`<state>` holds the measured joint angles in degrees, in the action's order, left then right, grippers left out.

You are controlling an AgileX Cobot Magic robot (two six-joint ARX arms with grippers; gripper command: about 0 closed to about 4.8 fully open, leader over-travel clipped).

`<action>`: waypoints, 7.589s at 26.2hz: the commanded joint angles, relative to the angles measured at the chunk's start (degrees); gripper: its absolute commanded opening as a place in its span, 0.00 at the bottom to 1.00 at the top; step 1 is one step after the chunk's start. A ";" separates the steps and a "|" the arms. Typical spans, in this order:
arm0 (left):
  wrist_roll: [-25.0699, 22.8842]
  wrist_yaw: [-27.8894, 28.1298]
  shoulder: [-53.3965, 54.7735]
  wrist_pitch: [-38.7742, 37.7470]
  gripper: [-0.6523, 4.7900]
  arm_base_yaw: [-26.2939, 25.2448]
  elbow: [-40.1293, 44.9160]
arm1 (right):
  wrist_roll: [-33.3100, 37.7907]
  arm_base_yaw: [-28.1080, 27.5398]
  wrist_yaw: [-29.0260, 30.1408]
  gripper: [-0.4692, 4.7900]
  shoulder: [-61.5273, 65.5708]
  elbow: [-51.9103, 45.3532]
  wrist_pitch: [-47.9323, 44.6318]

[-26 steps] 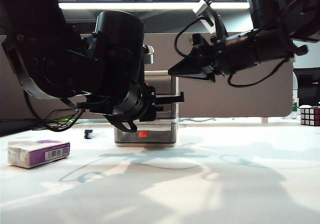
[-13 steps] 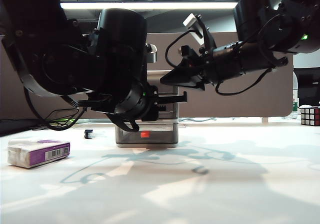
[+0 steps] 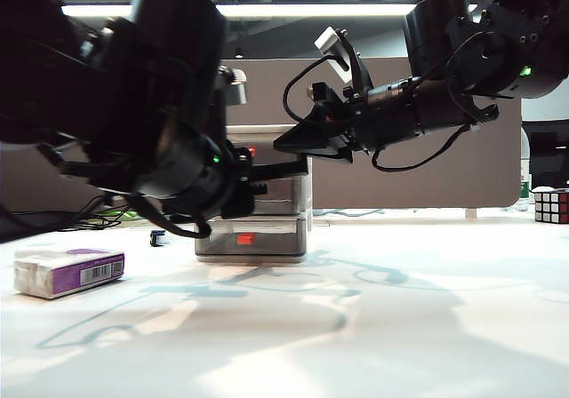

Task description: Open the second layer of the drawer on the table, pick up a pack of napkins on the table and put it in, and finally close the drawer.

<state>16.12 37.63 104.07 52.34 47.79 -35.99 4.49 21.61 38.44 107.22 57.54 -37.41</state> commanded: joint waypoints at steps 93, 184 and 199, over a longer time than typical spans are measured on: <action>-31.15 -57.27 -23.54 -38.05 0.78 -40.65 10.10 | 1.49 1.92 1.73 0.08 -0.24 0.55 2.47; -36.92 -59.08 -28.37 -66.47 0.31 -20.37 -16.09 | 1.70 2.51 3.17 0.08 -5.97 1.60 -0.96; -35.45 -70.03 -18.82 -71.69 0.11 -20.35 -16.06 | -3.50 2.91 -4.44 0.08 1.84 19.98 15.08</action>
<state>-19.51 -33.50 84.79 -20.64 27.38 -51.96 1.76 24.45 34.06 108.84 76.49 -23.38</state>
